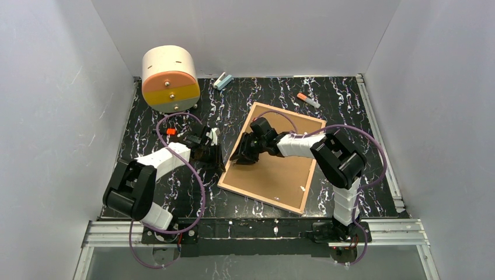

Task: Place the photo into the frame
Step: Install the photo frame at the center of the board.

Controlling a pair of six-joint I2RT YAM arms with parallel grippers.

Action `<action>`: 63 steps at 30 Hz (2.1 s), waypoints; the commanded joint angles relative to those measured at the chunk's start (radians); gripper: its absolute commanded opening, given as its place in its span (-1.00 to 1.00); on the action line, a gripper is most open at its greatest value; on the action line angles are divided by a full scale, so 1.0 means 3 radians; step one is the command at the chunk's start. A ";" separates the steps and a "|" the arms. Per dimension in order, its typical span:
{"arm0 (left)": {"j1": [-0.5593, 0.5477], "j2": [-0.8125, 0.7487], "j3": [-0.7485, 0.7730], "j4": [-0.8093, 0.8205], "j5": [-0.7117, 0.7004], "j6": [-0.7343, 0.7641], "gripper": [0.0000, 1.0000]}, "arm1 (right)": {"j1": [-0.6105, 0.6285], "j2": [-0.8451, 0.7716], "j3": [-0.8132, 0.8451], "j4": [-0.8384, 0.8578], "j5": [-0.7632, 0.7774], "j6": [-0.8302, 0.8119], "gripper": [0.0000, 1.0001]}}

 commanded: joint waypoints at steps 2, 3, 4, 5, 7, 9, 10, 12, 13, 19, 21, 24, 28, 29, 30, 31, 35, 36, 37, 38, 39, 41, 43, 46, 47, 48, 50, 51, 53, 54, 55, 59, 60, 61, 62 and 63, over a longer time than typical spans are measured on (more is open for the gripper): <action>-0.0003 0.0093 -0.0124 0.0117 0.0073 -0.0059 -0.58 | 0.0041 0.0192 0.0027 0.0153 0.0184 0.0086 -0.08; -0.0005 0.0111 -0.0135 0.0148 0.0092 -0.0080 -0.60 | 0.0041 0.0217 0.0034 0.0176 0.0153 0.0083 -0.08; -0.0009 0.0127 -0.0149 0.0172 0.0102 -0.0098 -0.62 | 0.0041 0.0234 0.0042 0.0193 0.0128 0.0075 -0.08; -0.0014 0.0142 -0.0159 0.0189 0.0111 -0.0109 -0.64 | 0.0041 0.0250 0.0045 0.0223 0.0096 0.0060 -0.08; -0.0025 0.0173 -0.0165 0.0203 0.0113 -0.0117 -0.66 | 0.0041 0.0276 0.0041 0.0289 0.0008 0.0020 -0.09; -0.0036 0.0191 -0.0166 0.0198 0.0113 -0.0125 -0.68 | 0.0041 0.0293 0.0041 0.0328 -0.0070 -0.0014 -0.09; -0.0036 0.0193 -0.0169 0.0205 0.0101 -0.0128 -0.68 | 0.0041 0.0299 0.0034 0.0348 -0.0112 -0.0032 -0.10; -0.0040 0.0205 -0.0176 0.0207 0.0086 -0.0134 -0.68 | 0.0041 0.0298 0.0016 0.0355 -0.0165 -0.0062 -0.10; -0.0041 0.0212 -0.0175 0.0208 0.0084 -0.0133 -0.69 | 0.0039 0.0300 0.0000 0.0373 -0.0194 -0.0069 -0.10; -0.0039 0.0168 -0.0131 0.0162 0.0070 -0.0125 -0.67 | -0.0080 0.0162 0.0013 0.0286 -0.0124 -0.0113 -0.09; -0.0037 0.0137 -0.0045 0.0114 0.0047 -0.0097 -0.61 | -0.0186 0.0059 0.0097 0.0175 -0.0053 -0.0128 -0.06; -0.0037 0.0131 0.0136 0.0082 0.0025 -0.0051 -0.46 | -0.0326 -0.0152 0.0232 0.0025 0.0105 -0.0220 0.01; -0.0036 0.0213 0.0409 0.0156 -0.0002 0.0000 -0.17 | -0.0472 -0.0490 0.0351 -0.0392 0.0460 -0.0388 0.05; -0.0036 0.0260 0.0484 0.0194 0.0002 0.0011 -0.11 | -0.0520 -0.0573 0.0327 -0.0472 0.0555 -0.0409 0.06; -0.0036 0.0316 0.0558 0.0236 0.0009 0.0025 -0.08 | -0.0551 -0.0666 0.0286 -0.0521 0.0648 -0.0433 0.07; -0.0039 0.0376 0.0637 0.0290 0.0010 0.0041 -0.05 | -0.0585 -0.0751 0.0231 -0.0563 0.0729 -0.0467 0.10; -0.0039 0.0690 0.0975 0.0450 -0.0012 0.0159 0.07 | -0.0696 -0.1040 0.0090 -0.0796 0.0960 -0.0635 0.14; -0.0041 0.0806 0.1066 0.0466 -0.0016 0.0217 0.11 | -0.0709 -0.1098 0.0076 -0.0860 0.1031 -0.0696 0.14; -0.0048 0.0885 0.1155 0.0484 -0.0035 0.0290 0.14 | -0.0713 -0.1158 0.0065 -0.0917 0.1102 -0.0738 0.14; -0.0062 0.0964 0.1233 0.0487 -0.0121 0.0358 0.17 | -0.0715 -0.1210 0.0051 -0.0964 0.1206 -0.0776 0.14; -0.0071 0.1032 0.1320 0.0476 -0.0230 0.0417 0.19 | -0.0729 -0.1256 0.0044 -0.1003 0.1259 -0.0807 0.15; -0.0072 0.1196 0.1503 0.0400 -0.0408 0.0516 0.20 | -0.0762 -0.1330 0.0039 -0.1036 0.1279 -0.0886 0.15; -0.0072 0.1346 0.1650 0.0324 -0.0427 0.0589 0.19 | -0.0782 -0.1399 0.0000 -0.1010 0.1288 -0.0944 0.15; -0.0072 0.1504 0.1744 0.0272 -0.0354 0.0613 0.05 | -0.0824 -0.1457 -0.0060 -0.0953 0.1284 -0.0924 0.14; -0.0074 0.1535 0.1756 0.0268 -0.0315 0.0607 -0.09 | -0.0841 -0.1456 -0.0057 -0.0965 0.1271 -0.0920 0.13; -0.0077 0.1553 0.1751 0.0263 -0.0276 0.0588 -0.24 | -0.0855 -0.1451 -0.0046 -0.0995 0.1255 -0.0919 0.12; -0.0084 0.1548 0.1701 0.0264 -0.0232 0.0587 -0.39 | -0.0883 -0.1431 -0.0023 -0.1054 0.1248 -0.0924 0.10; -0.0091 0.1535 0.1664 0.0263 -0.0218 0.0597 -0.41 | -0.0900 -0.1428 -0.0021 -0.1068 0.1233 -0.0924 0.10; -0.0101 0.1503 0.1586 0.0257 -0.0201 0.0613 -0.42 | -0.0922 -0.1418 -0.0033 -0.1065 0.1187 -0.0929 0.09; -0.0106 0.1491 0.1533 0.0246 -0.0196 0.0617 -0.43 | -0.0920 -0.1410 -0.0040 -0.1063 0.1168 -0.0925 0.09; -0.0111 0.1483 0.1505 0.0227 -0.0194 0.0618 -0.47 | -0.0924 -0.1397 -0.0047 -0.1062 0.1161 -0.0920 0.08; -0.0181 0.1451 0.1407 0.0124 -0.0256 0.0632 -0.60 | -0.0930 -0.1322 -0.0049 -0.1064 0.0959 -0.0908 0.07; -0.0206 0.1443 0.1374 0.0095 -0.0275 0.0634 -0.62 | -0.0933 -0.1301 -0.0044 -0.1060 0.0934 -0.0909 0.07; -0.0235 0.1433 0.1345 0.0071 -0.0300 0.0634 -0.65 | -0.0935 -0.1284 -0.0041 -0.1050 0.0892 -0.0905 0.06; -0.0262 0.1424 0.1319 0.0029 -0.0329 0.0629 -0.70 | -0.0935 -0.1269 -0.0041 -0.1031 0.0842 -0.0894 0.06; -0.0299 0.1410 0.1288 -0.0009 -0.0358 0.0618 -0.75 | -0.0931 -0.1245 -0.0041 -0.1018 0.0800 -0.0886 0.05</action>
